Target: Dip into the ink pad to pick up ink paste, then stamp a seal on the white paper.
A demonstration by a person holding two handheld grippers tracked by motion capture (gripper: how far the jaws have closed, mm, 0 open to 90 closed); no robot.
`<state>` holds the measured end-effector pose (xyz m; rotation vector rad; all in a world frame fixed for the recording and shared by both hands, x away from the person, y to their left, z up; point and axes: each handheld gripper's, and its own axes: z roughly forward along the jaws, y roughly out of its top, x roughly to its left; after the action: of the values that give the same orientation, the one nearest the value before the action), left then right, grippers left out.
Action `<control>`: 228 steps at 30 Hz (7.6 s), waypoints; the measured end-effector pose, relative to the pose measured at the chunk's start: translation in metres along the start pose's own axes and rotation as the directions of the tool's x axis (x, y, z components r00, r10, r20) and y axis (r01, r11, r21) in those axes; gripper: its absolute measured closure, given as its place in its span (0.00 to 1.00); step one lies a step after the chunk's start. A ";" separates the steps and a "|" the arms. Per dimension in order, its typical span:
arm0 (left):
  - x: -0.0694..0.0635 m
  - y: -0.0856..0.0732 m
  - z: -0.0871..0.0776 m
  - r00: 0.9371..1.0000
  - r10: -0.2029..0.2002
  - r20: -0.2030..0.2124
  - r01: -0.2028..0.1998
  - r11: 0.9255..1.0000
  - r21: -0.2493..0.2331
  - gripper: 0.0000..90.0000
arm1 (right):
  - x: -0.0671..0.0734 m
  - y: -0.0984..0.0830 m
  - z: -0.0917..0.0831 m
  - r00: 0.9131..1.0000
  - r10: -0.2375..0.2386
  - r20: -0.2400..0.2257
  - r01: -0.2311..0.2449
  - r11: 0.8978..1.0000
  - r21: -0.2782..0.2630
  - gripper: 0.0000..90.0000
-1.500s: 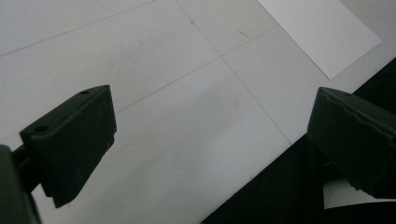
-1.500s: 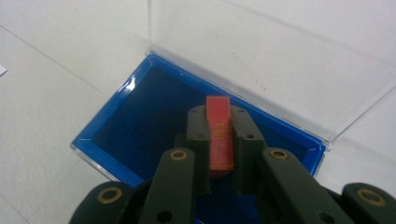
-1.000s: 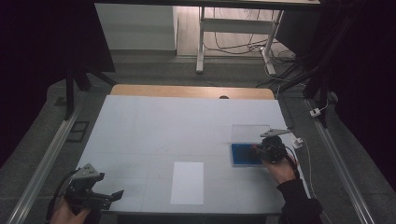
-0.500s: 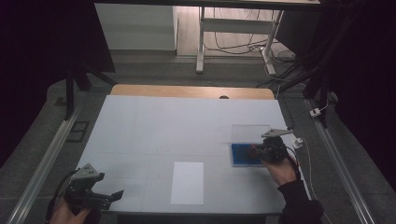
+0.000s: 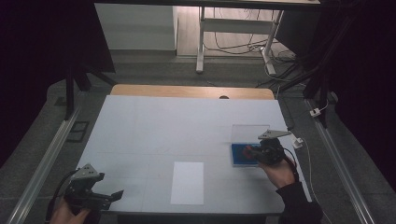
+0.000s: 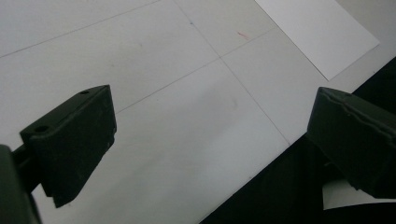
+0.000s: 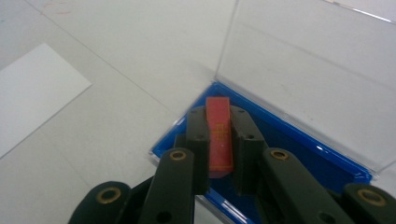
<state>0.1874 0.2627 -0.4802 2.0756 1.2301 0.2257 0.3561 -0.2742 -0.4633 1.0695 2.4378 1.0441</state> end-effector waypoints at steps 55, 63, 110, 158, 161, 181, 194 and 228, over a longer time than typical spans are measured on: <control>0.000 0.000 -0.001 1.000 -0.001 0.008 0.001 1.000 -0.008 0.02 | 0.085 0.025 0.012 0.962 -0.143 -0.232 0.134 0.990 -0.054 0.88; 0.001 0.000 -0.001 1.000 -0.002 0.008 0.002 1.000 -0.007 0.02 | 0.096 0.027 0.020 0.953 -0.174 -0.249 0.170 0.985 -0.037 0.88; 0.002 0.000 -0.001 1.000 -0.010 0.014 0.010 1.000 -0.007 0.02 | 0.160 0.026 0.087 0.881 -0.313 -0.355 0.354 0.934 0.052 0.89; 0.001 0.000 0.000 1.000 -0.010 0.010 0.010 1.000 -0.002 0.02 | 0.168 0.020 0.093 0.880 -0.357 -0.313 0.392 0.918 0.053 0.89; 0.001 0.000 0.000 1.000 -0.010 0.010 0.010 1.000 -0.002 0.02 | 0.170 0.020 0.093 0.879 -0.365 -0.307 0.399 0.916 0.054 0.89; 0.002 -0.001 -0.001 1.000 -0.007 0.013 0.007 1.000 -0.005 0.02 | 0.162 0.020 0.094 0.882 -0.320 -0.347 0.357 0.933 0.045 0.89; 0.001 -0.001 -0.001 1.000 -0.006 0.012 0.006 1.000 -0.007 0.02 | 0.160 0.023 0.088 0.886 -0.296 -0.356 0.322 0.946 0.017 0.88; 0.002 -0.001 -0.001 1.000 -0.008 0.018 0.008 1.000 -0.012 0.02 | 0.142 0.033 0.065 0.904 -0.246 -0.350 0.254 0.967 -0.025 0.88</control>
<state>0.1869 0.2650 -0.4801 2.0577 1.2238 0.2099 0.3089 -0.1222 -0.4806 0.5868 2.7752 1.2073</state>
